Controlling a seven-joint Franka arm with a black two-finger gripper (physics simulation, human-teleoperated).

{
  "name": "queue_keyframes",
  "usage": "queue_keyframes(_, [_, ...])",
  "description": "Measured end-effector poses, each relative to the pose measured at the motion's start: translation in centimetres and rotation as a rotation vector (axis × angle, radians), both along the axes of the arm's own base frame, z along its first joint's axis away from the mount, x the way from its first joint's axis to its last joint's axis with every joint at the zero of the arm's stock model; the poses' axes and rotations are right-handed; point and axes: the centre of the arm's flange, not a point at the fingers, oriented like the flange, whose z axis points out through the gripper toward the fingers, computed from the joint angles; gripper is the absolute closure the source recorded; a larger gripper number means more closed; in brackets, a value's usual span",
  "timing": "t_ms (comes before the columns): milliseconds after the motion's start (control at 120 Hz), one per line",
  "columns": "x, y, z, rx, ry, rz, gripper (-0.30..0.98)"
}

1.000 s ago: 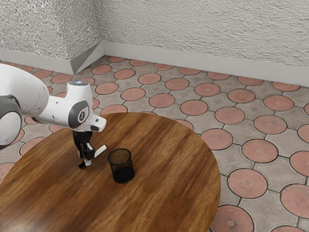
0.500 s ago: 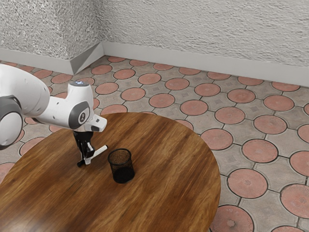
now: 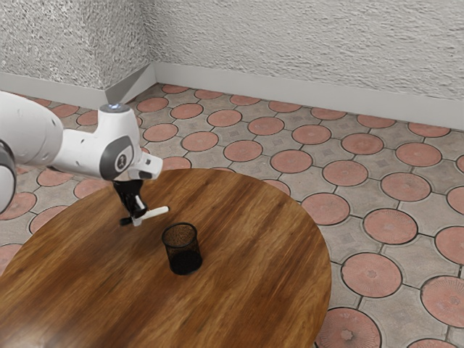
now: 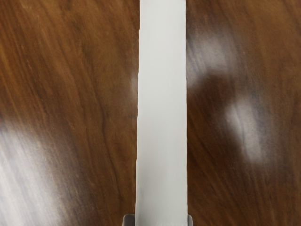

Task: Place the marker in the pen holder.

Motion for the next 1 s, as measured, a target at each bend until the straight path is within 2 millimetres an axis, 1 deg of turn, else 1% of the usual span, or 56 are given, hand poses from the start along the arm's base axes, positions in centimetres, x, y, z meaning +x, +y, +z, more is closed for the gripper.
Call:
queue_keyframes(50, [0.4,-0.7,1.9,-0.004,-0.03,-0.013,0.79])
queue_keyframes(150, [1.9,-2.8,6.8,0.009,-0.092,-0.065,0.79])
queue_keyframes(258, [4.3,-6.8,12.8,0.045,-0.119,-0.142,0.79])
queue_keyframes(325, [4.9,-8.3,15.5,0.066,-0.086,-0.154,0.79])
queue_keyframes(375, [4.7,-8.6,16.6,0.075,-0.033,-0.142,0.79])
queue_keyframes(433, [4.3,-8.8,17.0,0.084,0.049,-0.118,0.78])
queue_keyframes(483, [3.8,-9.1,16.6,0.09,0.126,-0.1,0.78])
queue_keyframes(550, [3.5,-10.0,15.9,0.099,0.219,-0.086,0.78])
queue_keyframes(625, [3.1,-11.6,14.7,0.109,0.315,-0.084,0.78])
queue_keyframes(717, [2.2,-13.0,13.3,0.121,0.422,-0.079,0.78])
queue_keyframes(867, [0.9,-14.7,12.2,0.135,0.532,-0.077,0.78])
queue_keyframes(1000, [0.7,-16.3,11.1,0.142,0.581,-0.086,0.78])
